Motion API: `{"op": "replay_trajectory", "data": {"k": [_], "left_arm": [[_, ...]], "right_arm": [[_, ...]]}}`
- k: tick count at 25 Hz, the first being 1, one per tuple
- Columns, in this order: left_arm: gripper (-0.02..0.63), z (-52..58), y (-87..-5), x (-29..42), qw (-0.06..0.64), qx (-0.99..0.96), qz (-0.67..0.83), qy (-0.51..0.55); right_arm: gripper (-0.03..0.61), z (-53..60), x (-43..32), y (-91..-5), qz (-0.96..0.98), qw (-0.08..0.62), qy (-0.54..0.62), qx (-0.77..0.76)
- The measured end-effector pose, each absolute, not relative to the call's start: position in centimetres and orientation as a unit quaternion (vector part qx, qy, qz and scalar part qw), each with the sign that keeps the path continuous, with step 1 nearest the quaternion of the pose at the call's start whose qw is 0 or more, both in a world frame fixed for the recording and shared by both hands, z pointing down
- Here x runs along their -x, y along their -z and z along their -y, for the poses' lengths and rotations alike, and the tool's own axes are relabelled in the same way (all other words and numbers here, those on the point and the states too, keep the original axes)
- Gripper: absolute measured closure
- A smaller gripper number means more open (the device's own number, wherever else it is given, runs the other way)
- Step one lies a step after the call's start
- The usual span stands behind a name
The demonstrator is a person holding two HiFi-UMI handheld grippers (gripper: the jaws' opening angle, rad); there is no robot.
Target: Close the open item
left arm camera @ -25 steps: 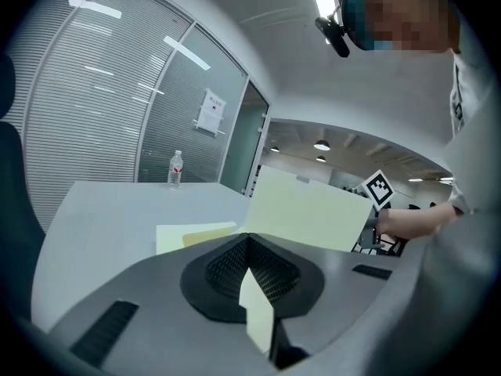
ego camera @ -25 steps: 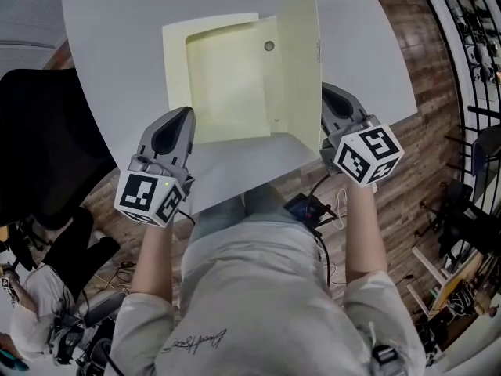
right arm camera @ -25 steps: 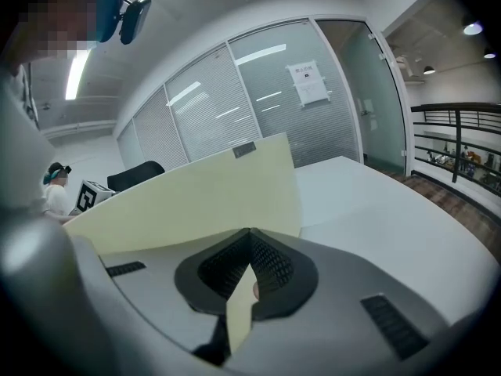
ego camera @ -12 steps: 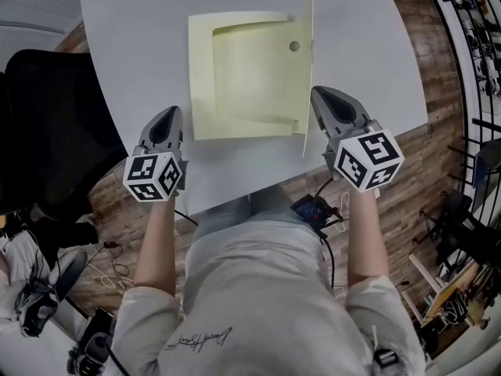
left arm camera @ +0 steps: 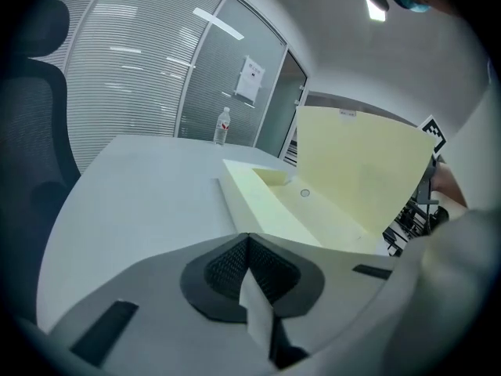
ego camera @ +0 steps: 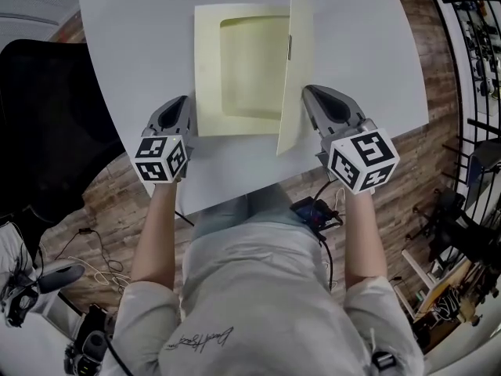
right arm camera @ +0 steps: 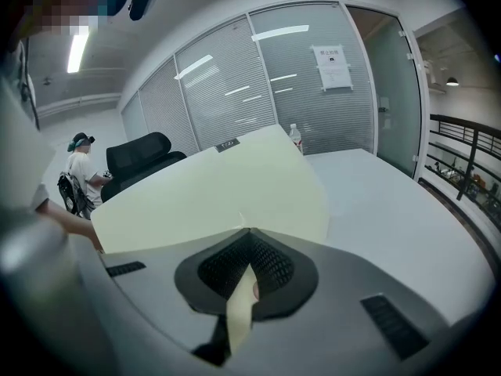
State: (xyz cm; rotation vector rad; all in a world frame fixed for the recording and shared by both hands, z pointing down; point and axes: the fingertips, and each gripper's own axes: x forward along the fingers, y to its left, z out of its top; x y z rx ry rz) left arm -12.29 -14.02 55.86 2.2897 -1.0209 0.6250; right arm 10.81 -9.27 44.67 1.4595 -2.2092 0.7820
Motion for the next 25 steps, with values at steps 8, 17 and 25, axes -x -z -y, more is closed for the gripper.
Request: {"op": "replay_trajectory", "data": {"k": [8,17,25], "left_arm": [[0.606,14.5,-57.0,11.0,0.291,-0.861,0.346,-0.232],[0.606,13.8,-56.7,9.2,0.297,-0.867,0.330,-0.225],[0.606,12.6,-56.9,7.8,0.302,-0.869,0.325,-0.219]], "right_arm": [[0.566,10.0,-9.8,-46.0,0.776,0.219,-0.291,-0.515],[0.566,9.8,-8.4,-47.9,0.771,0.263,-0.300,-0.497],[0.566,8.7,-7.3,-50.8,0.760,0.316,-0.314,-0.474]]}}
